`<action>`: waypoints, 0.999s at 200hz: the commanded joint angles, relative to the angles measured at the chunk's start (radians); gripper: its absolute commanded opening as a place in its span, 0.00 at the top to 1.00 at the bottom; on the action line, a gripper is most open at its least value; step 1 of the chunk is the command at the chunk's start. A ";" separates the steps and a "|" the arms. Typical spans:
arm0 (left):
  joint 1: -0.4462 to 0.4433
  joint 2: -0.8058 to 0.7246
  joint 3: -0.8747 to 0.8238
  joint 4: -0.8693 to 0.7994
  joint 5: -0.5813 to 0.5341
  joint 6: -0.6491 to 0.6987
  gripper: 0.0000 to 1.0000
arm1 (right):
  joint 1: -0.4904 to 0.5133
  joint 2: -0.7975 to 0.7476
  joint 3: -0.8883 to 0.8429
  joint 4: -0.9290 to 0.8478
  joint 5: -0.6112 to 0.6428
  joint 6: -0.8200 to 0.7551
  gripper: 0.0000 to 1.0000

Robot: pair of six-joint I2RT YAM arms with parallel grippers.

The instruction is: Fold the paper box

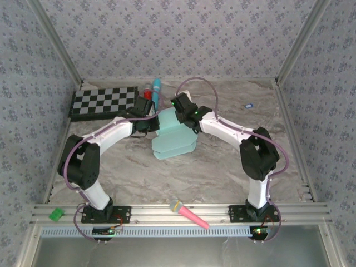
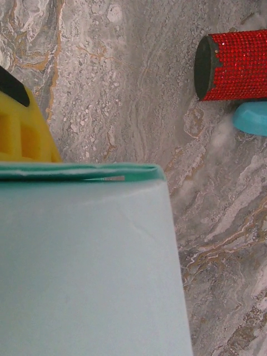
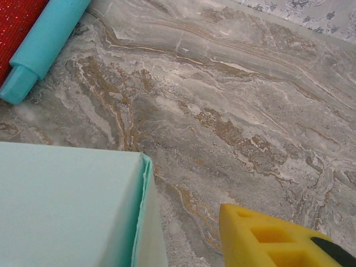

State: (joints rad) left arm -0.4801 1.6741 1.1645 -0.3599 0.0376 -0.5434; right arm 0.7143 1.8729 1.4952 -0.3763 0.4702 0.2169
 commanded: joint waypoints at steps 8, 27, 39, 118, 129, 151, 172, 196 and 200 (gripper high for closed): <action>0.000 0.009 0.028 -0.010 0.013 -0.007 1.00 | -0.013 0.007 0.029 -0.004 -0.002 0.002 0.61; -0.002 0.008 0.025 -0.008 0.012 -0.007 1.00 | -0.015 0.025 0.036 0.003 0.000 0.001 0.64; 0.000 0.007 0.024 -0.008 0.014 -0.009 1.00 | -0.016 0.034 0.037 0.009 0.011 0.005 0.67; -0.002 0.004 0.024 -0.006 0.016 -0.008 1.00 | -0.006 0.094 0.064 0.009 0.138 0.045 0.85; -0.001 0.003 0.021 -0.007 0.018 -0.009 1.00 | -0.003 0.104 0.077 -0.007 0.171 0.057 0.85; -0.001 0.001 0.021 -0.006 0.019 -0.009 1.00 | 0.005 0.125 0.102 -0.049 0.237 0.083 0.87; -0.002 0.001 0.020 -0.007 0.019 -0.009 1.00 | 0.014 0.145 0.126 -0.089 0.281 0.102 0.88; -0.001 0.000 0.021 -0.008 0.019 -0.009 1.00 | 0.014 0.161 0.140 -0.118 0.295 0.113 0.88; -0.001 0.000 0.021 -0.007 0.019 -0.008 1.00 | 0.014 0.163 0.140 -0.118 0.295 0.112 0.88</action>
State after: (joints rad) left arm -0.4805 1.6787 1.1645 -0.3401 0.0402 -0.5438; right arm 0.7490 1.9980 1.6123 -0.4194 0.6258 0.2783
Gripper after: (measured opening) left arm 0.108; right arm 0.125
